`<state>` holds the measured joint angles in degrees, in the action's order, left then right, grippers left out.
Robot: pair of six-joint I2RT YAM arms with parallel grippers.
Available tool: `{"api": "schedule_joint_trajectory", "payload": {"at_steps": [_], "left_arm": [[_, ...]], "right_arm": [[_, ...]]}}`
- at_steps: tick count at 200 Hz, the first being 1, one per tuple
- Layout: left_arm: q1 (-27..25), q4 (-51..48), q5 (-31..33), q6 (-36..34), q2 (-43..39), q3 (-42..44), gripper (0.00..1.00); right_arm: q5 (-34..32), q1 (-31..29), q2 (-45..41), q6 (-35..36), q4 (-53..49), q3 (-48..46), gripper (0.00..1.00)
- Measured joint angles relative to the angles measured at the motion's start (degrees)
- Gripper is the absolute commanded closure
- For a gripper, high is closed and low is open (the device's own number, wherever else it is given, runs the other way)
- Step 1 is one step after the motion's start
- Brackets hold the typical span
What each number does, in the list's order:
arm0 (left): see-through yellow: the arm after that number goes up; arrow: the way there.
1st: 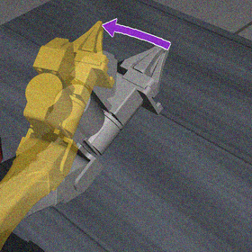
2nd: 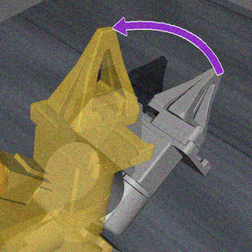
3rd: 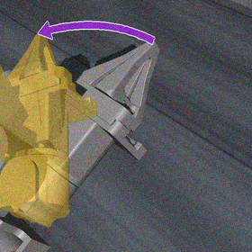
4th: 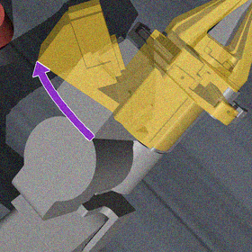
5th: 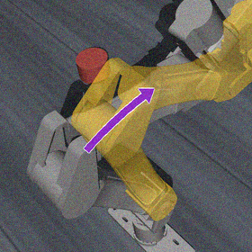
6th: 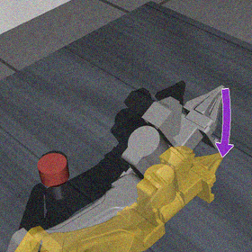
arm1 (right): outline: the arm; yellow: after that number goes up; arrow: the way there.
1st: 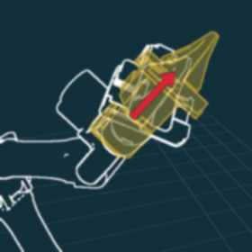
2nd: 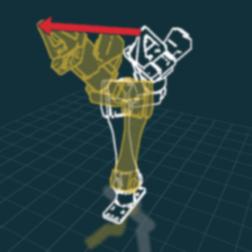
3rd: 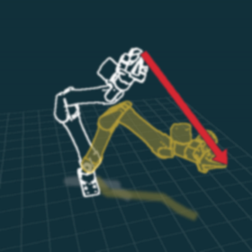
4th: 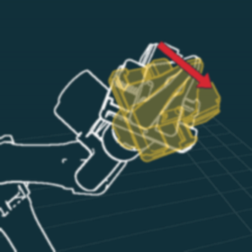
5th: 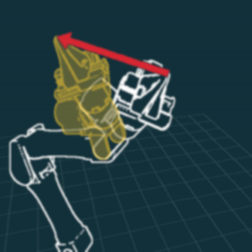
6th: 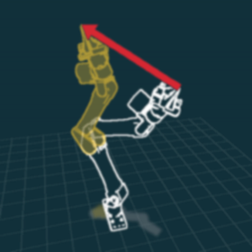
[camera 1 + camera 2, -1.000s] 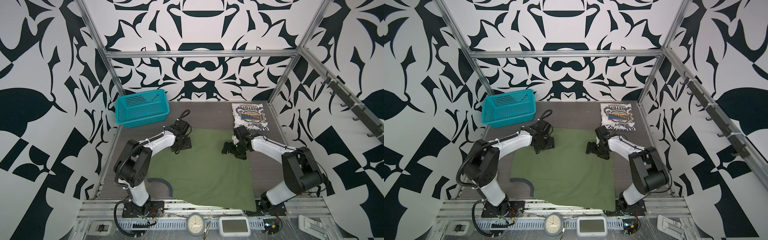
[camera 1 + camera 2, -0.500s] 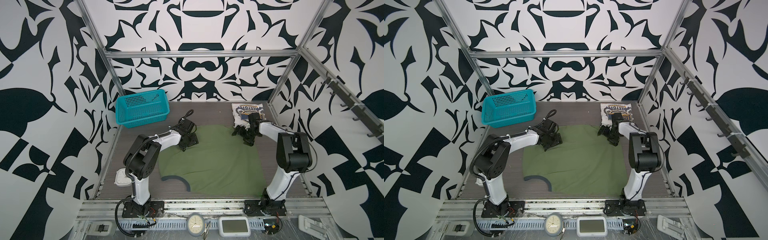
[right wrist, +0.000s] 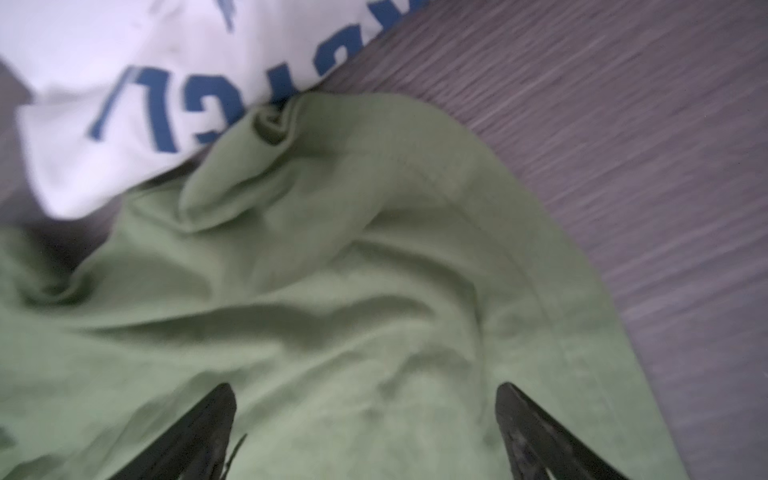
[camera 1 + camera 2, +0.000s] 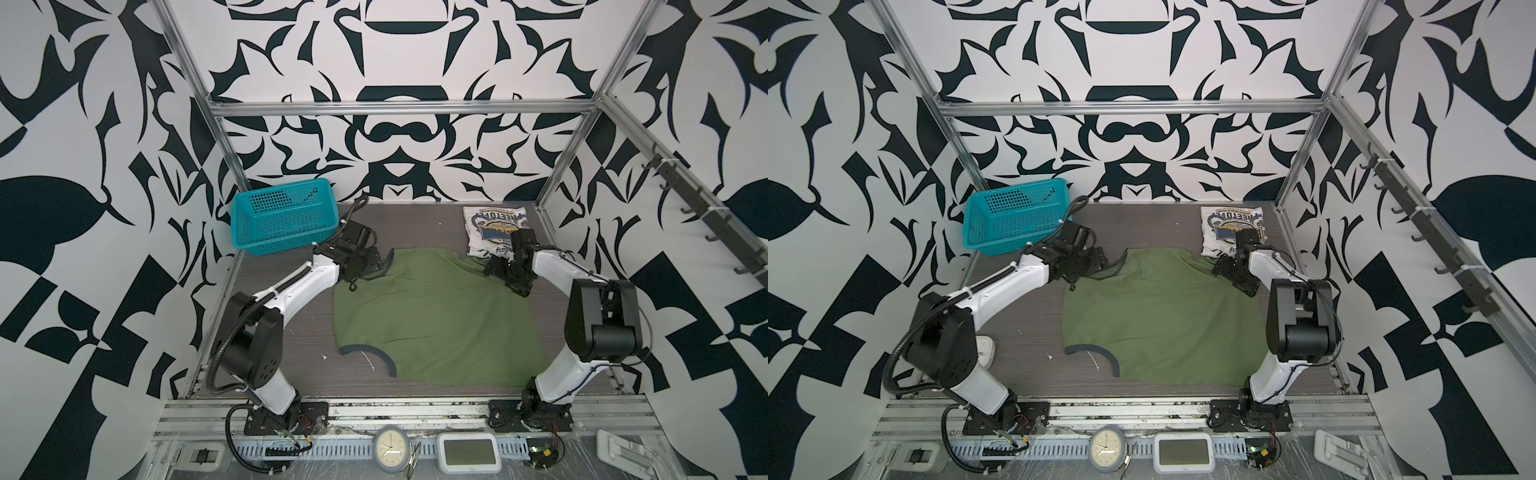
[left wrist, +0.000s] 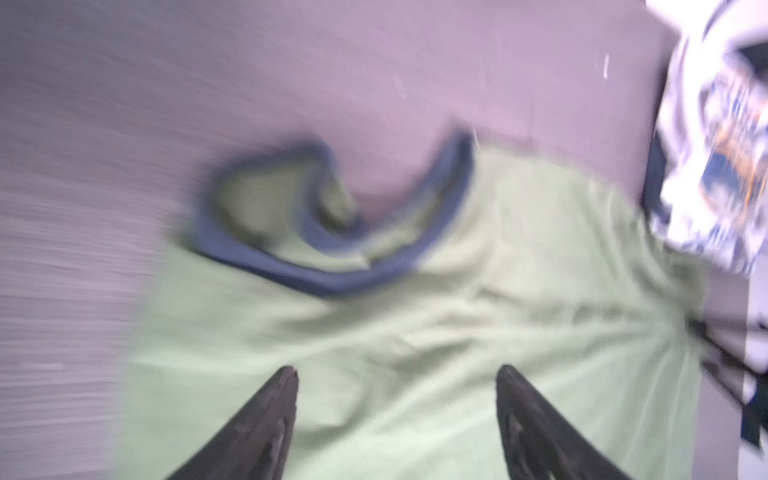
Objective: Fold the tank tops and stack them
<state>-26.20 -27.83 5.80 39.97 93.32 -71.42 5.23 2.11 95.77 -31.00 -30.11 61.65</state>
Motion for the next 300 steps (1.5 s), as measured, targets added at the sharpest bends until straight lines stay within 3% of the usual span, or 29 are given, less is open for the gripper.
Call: {"api": "schedule_joint_trajectory", "payload": {"at_steps": [29,84,156,195,238,261,300], "left_arm": [[5.3,-7.4,5.7,-3.2,9.5,-10.5,0.38],[5.4,-17.6,10.3,-6.3,25.6,-23.0,0.54],[5.5,-23.5,10.9,-7.5,31.8,-29.2,0.64],[5.5,-24.5,10.4,-8.0,34.0,-29.6,0.79],[5.4,-24.1,13.0,-7.7,33.1,-28.4,1.00],[5.4,-24.8,20.2,-6.2,27.3,-23.4,1.00],[5.4,-29.0,32.0,-0.1,9.1,-17.0,0.94]], "right_arm": [[2.3,-1.2,-5.2,0.0,1.5,-3.8,0.00],[5.1,-4.8,-11.7,0.3,2.9,-9.6,0.00],[6.2,-4.8,-12.2,1.2,3.2,-12.6,0.00],[6.3,-4.8,-12.2,1.2,3.4,-12.6,0.01],[6.3,-4.8,-12.2,1.3,3.4,-12.6,0.00],[6.1,-4.8,-12.2,1.6,3.4,-12.6,0.01],[6.2,-4.8,-12.1,1.7,3.6,-12.6,0.00]]}}
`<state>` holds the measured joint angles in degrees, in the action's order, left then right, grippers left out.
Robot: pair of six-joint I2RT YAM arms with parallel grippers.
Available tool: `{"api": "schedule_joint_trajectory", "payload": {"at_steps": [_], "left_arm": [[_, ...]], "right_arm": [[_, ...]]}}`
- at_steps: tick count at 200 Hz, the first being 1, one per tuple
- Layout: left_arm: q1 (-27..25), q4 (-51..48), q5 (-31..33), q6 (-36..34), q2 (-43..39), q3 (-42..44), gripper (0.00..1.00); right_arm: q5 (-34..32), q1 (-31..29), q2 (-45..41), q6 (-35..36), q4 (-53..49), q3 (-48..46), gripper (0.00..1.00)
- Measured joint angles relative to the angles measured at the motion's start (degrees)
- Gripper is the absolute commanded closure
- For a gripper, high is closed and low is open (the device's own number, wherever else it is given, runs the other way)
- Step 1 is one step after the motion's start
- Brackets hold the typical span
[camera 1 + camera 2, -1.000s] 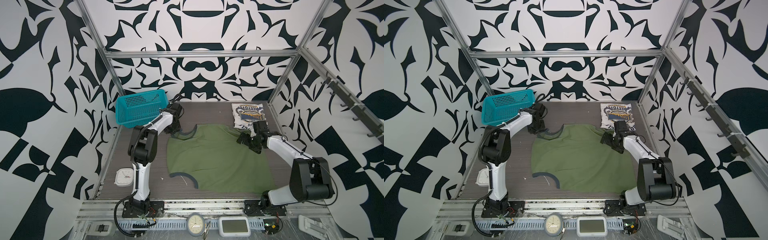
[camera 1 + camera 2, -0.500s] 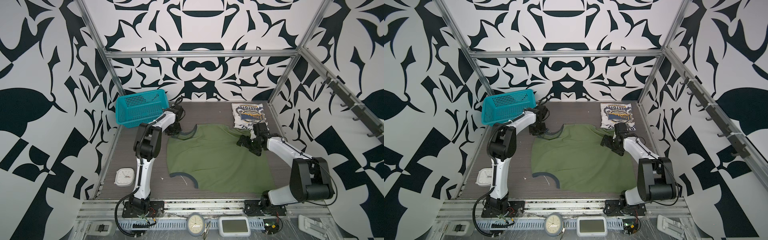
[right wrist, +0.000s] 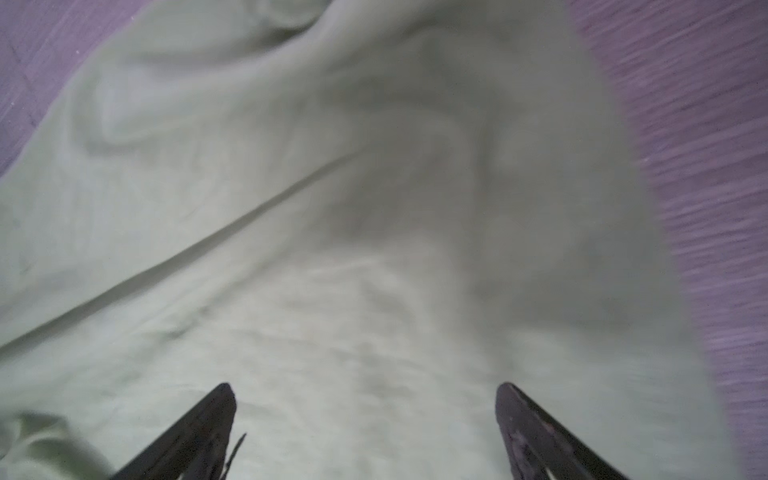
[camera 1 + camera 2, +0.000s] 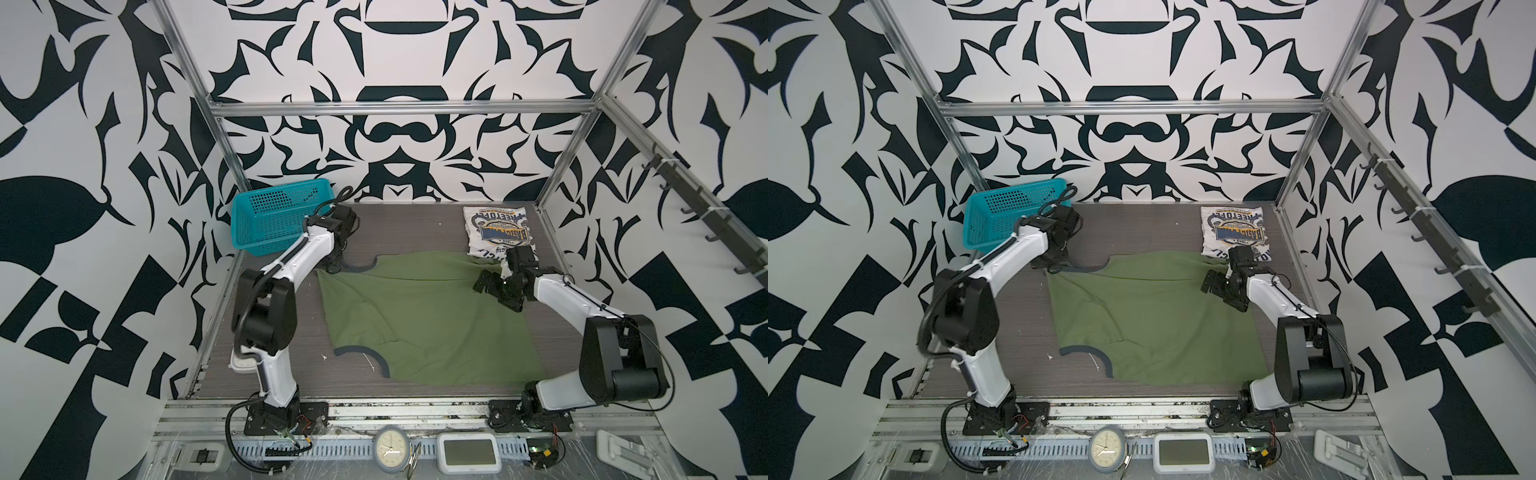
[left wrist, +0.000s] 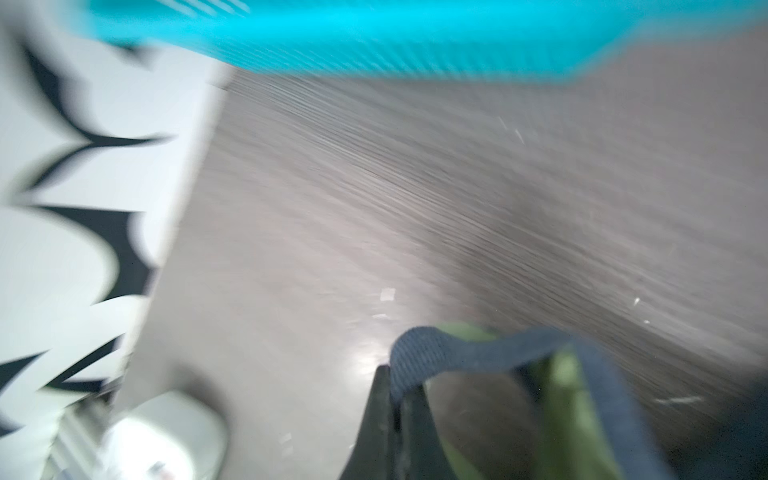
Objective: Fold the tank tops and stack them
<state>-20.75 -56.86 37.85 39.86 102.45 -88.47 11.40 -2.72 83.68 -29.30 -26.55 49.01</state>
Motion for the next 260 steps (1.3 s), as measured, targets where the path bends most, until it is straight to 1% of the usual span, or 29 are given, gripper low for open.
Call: {"api": "schedule_joint_trajectory", "payload": {"at_steps": [3,19,29,38,49,63,81,96,109,142,157,170,205,224,233,260], "left_arm": [[0.0,-0.2,0.3,0.3,-0.8,0.0,0.91],[-0.1,-0.7,-0.4,0.7,-2.6,0.1,0.70],[-0.3,0.7,-3.1,0.5,-2.1,1.0,0.55],[-0.3,1.9,-6.1,-0.8,-1.1,2.3,0.45],[-0.6,3.5,-10.0,-1.0,0.3,4.0,0.39],[-1.0,5.3,-13.9,-2.7,1.2,6.1,0.36],[-1.2,7.3,-16.6,-4.6,0.7,7.5,0.31],[-1.1,8.4,-16.8,-5.1,-0.5,8.2,0.30],[0.4,9.1,-16.7,-4.9,-1.9,9.5,0.32],[9.6,13.0,-17.9,-3.7,-5.0,16.4,0.33],[13.9,15.9,-20.0,-3.4,-5.0,19.5,0.34],[16.0,18.0,-22.0,-3.5,-4.8,20.9,0.34],[16.5,24.0,-25.4,-4.3,-3.2,20.3,0.34],[16.3,25.5,-25.7,-4.7,-0.8,18.7,0.37],[16.3,25.7,-25.7,-4.8,0.7,17.8,0.40],[16.3,25.8,-25.7,-4.9,4.2,16.3,0.57]], "right_arm": [[0.0,0.0,0.0,0.0,0.0,0.0,0.00],[0.1,0.0,0.4,0.0,0.3,0.0,0.01],[0.1,0.0,0.7,0.0,0.4,0.0,0.00],[0.2,0.0,0.9,0.0,0.4,0.0,0.01],[0.2,0.0,0.9,0.0,0.4,0.0,0.00],[0.2,0.0,0.9,0.1,0.4,0.0,0.00],[0.4,0.0,0.9,0.3,0.4,0.0,0.00],[0.4,-0.5,0.9,0.4,0.4,0.0,0.01],[0.4,-1.0,0.9,0.6,0.4,0.0,0.01],[0.4,-2.3,1.0,0.6,0.5,0.0,0.00],[0.4,-2.7,1.5,0.6,0.7,0.0,0.00],[0.4,-2.8,1.8,0.6,0.7,0.0,0.00],[0.4,-2.8,2.2,0.7,0.7,0.0,0.00],[0.3,-2.8,2.3,0.8,0.7,0.0,0.00],[0.3,-2.8,2.3,0.8,0.7,0.0,0.01],[0.3,-2.8,2.3,0.9,0.7,0.0,0.01]]}}
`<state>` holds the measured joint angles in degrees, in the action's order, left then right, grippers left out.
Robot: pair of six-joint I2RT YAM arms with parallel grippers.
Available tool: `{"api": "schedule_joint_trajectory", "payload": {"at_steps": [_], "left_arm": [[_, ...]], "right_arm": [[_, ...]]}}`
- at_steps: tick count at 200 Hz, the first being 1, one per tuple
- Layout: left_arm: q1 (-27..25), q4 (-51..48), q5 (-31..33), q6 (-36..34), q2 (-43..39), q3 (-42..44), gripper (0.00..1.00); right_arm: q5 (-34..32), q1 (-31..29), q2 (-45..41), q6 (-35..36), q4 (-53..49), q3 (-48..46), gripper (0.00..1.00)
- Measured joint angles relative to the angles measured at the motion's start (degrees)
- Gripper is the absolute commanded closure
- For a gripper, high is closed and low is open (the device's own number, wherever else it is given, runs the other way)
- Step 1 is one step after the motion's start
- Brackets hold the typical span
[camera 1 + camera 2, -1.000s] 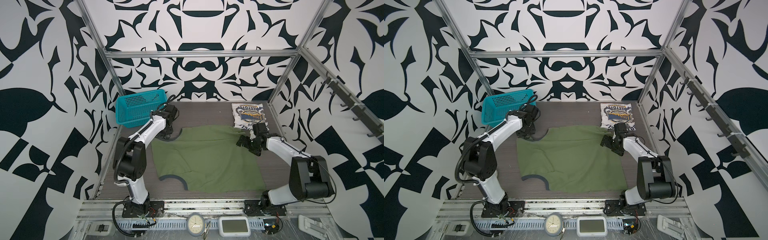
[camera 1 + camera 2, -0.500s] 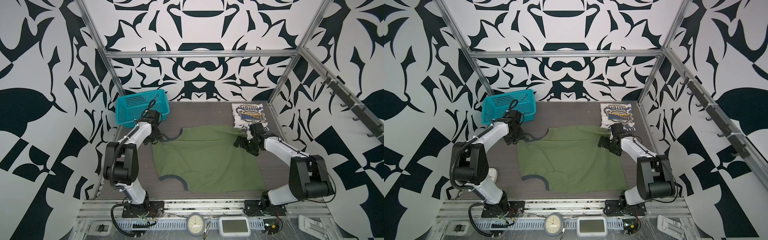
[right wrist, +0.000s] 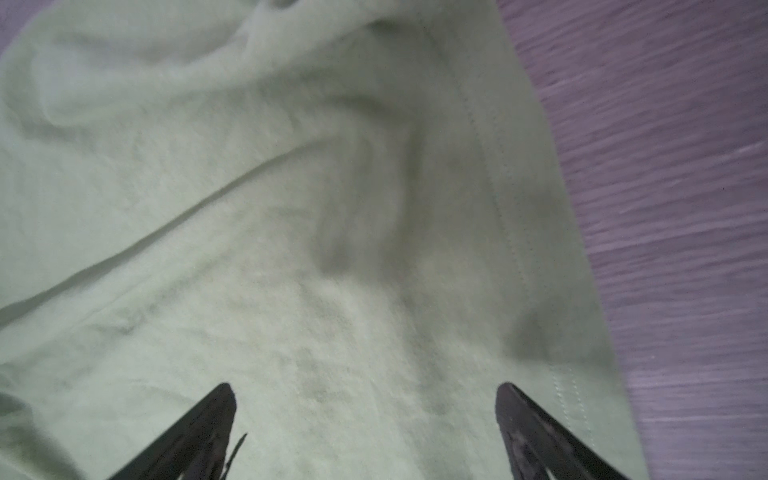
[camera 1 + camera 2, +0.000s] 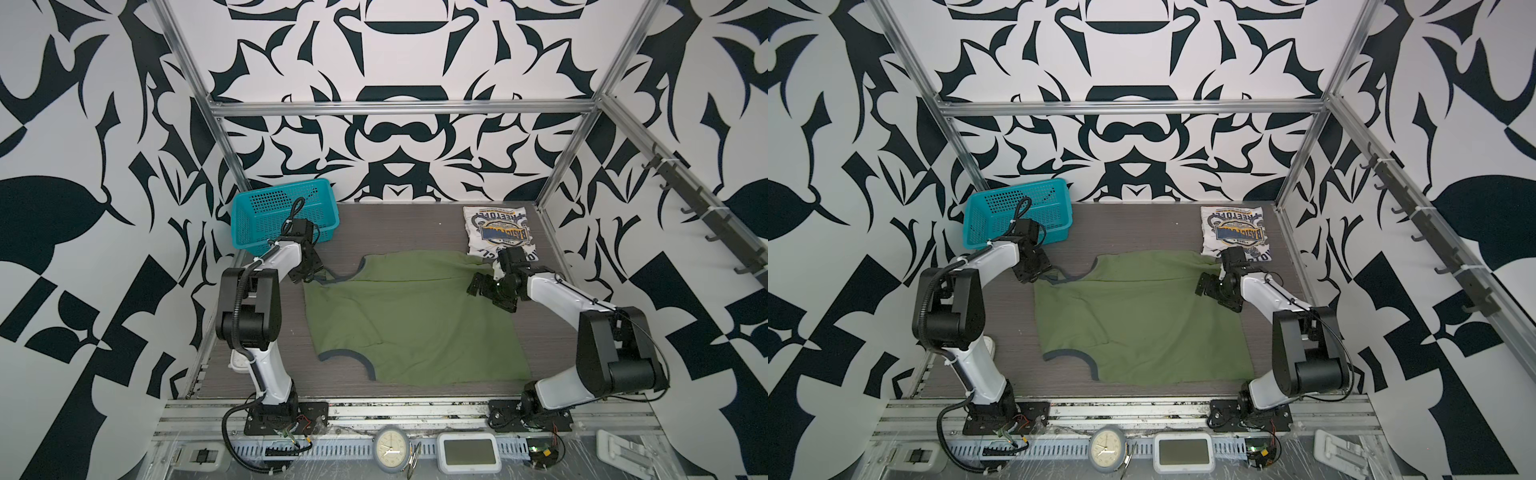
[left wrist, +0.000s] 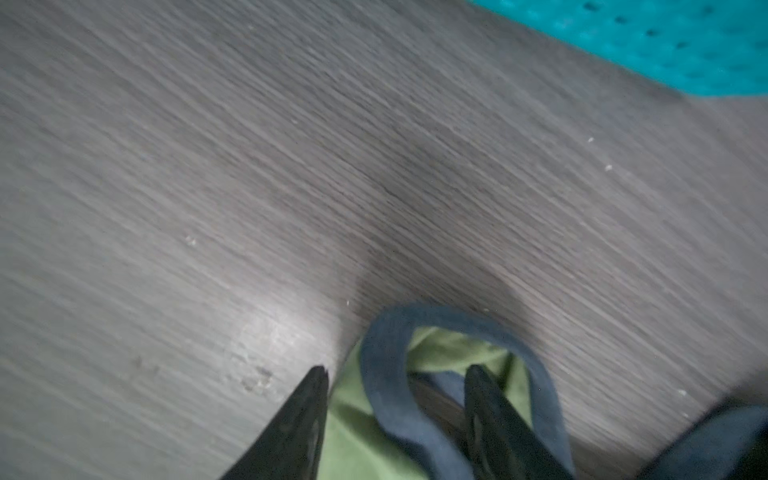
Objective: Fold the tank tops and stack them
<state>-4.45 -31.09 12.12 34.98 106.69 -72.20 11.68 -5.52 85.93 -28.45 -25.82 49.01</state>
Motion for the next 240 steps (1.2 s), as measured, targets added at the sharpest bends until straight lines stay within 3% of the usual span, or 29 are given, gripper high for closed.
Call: {"api": "schedule_joint_trajectory", "payload": {"at_steps": [43,83,104,125,132,152,170,194,240], "left_arm": [[-1.5,-0.6,0.1,-0.3,0.7,-0.1,0.84],[-6.0,-1.7,1.9,1.8,0.3,-0.1,0.99],[-11.8,-3.4,4.2,4.5,-1.5,-0.1,1.00],[-21.9,-4.9,5.7,8.2,-3.7,-0.7,1.00],[-25.1,-5.0,5.8,9.1,-3.9,-1.3,0.96],[-34.0,-4.9,4.6,11.0,-3.9,-3.3,0.68],[-37.9,-4.5,2.7,12.3,-3.9,-4.4,0.52],[-37.9,-4.7,1.7,11.6,-4.2,-4.6,0.44],[-30.8,-4.3,0.3,8.7,-9.7,-4.0,0.45]], "right_arm": [[-0.1,0.0,0.0,0.1,0.0,0.0,0.01],[-0.3,0.0,0.0,0.2,0.0,0.0,0.00],[-0.5,0.0,0.2,0.2,0.0,0.0,0.01],[-0.7,0.0,0.9,0.2,0.0,0.0,0.01],[-0.8,0.0,1.2,0.2,0.0,0.0,0.01],[-0.9,0.0,1.9,0.2,0.0,0.0,0.01],[-1.0,0.0,2.3,0.2,0.0,0.0,0.00],[-1.0,0.0,2.3,0.2,0.0,0.0,0.00],[-1.0,0.0,2.3,0.2,0.0,0.0,0.00]]}}
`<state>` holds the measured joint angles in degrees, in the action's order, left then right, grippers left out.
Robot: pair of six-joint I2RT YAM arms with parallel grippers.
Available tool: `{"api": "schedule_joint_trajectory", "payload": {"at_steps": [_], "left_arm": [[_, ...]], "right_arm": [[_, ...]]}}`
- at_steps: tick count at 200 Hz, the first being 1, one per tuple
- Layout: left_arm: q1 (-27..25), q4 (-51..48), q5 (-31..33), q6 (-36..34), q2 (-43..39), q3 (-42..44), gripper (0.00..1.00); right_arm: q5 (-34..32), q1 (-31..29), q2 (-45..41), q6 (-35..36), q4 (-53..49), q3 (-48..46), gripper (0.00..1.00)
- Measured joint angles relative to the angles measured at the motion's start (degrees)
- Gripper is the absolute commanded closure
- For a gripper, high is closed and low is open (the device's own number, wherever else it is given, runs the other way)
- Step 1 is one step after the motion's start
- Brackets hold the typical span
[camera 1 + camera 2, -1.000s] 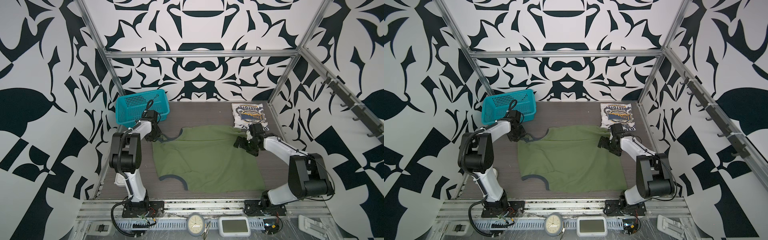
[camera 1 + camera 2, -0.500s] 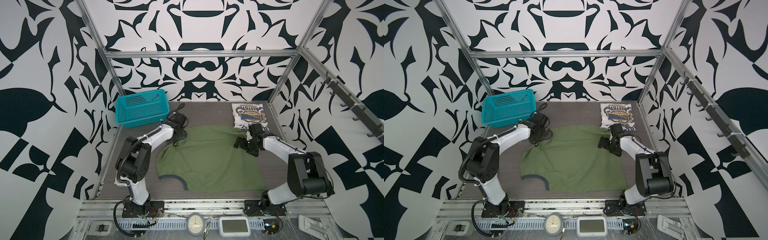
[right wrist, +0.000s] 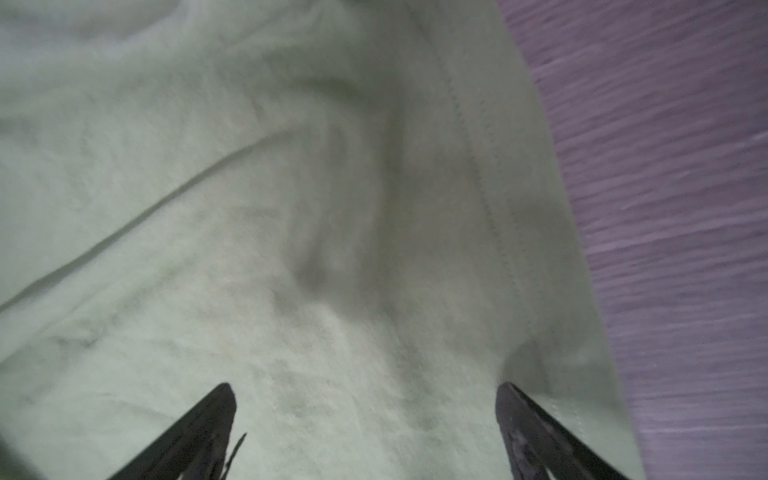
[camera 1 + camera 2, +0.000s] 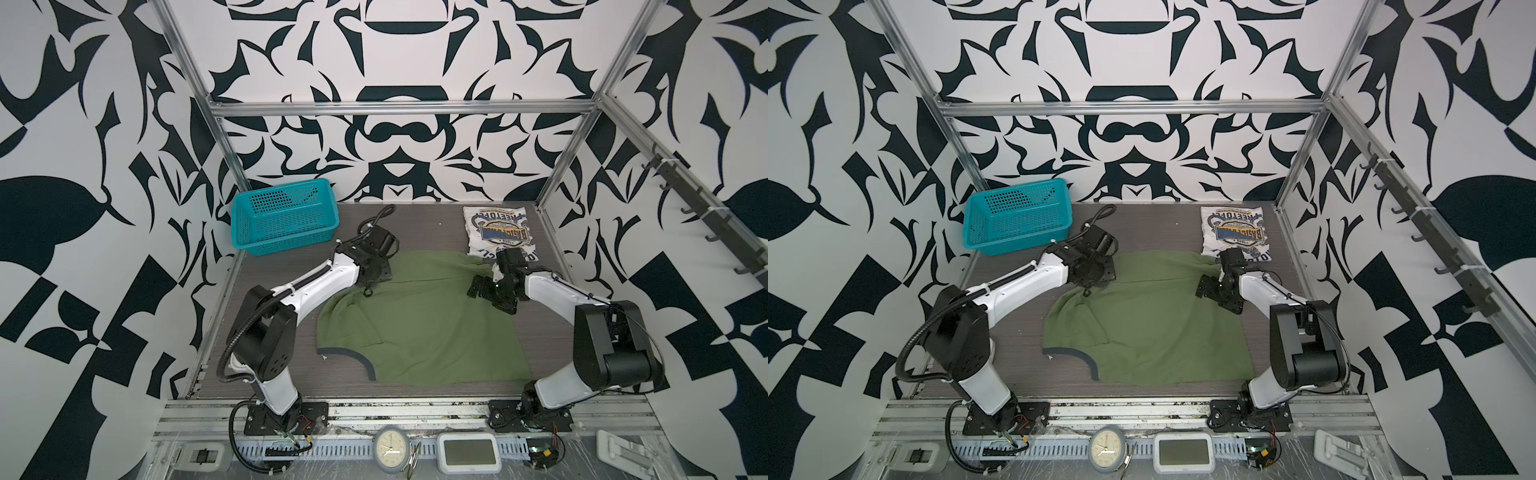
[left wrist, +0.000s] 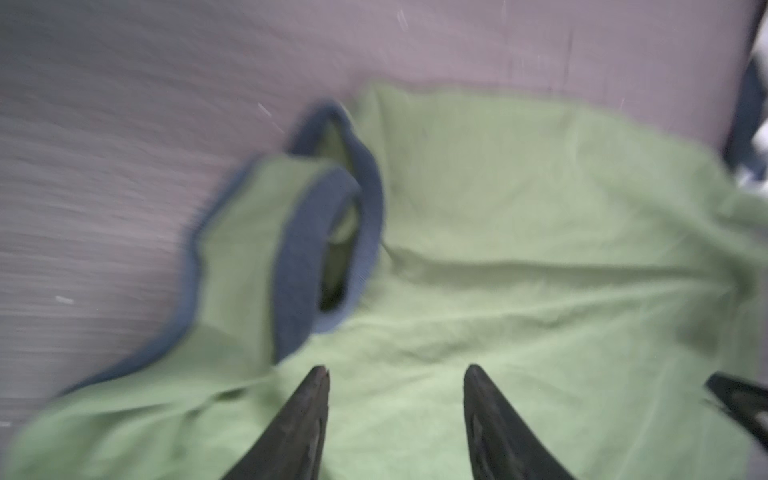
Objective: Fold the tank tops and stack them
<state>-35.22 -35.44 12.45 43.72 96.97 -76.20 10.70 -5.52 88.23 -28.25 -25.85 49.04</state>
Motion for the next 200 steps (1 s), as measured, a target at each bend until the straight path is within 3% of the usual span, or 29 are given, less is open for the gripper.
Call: {"api": "schedule_joint_trajectory", "payload": {"at_steps": [55,86,157,200], "left_arm": [[13.8,2.8,-3.0,-3.8,-0.5,4.4,0.48],[18.8,4.8,-5.9,-5.1,1.9,6.1,0.50],[16.2,9.6,-14.3,-6.1,5.2,7.3,0.54],[14.4,9.9,-15.0,-5.9,6.0,7.3,0.66]], "right_arm": [[0.0,0.0,0.0,0.0,0.0,0.0,0.00],[0.0,0.0,0.0,0.0,0.0,0.0,0.01],[0.0,0.0,0.0,0.2,0.0,0.0,0.00],[0.0,0.0,0.0,0.2,0.0,0.0,0.00]]}}
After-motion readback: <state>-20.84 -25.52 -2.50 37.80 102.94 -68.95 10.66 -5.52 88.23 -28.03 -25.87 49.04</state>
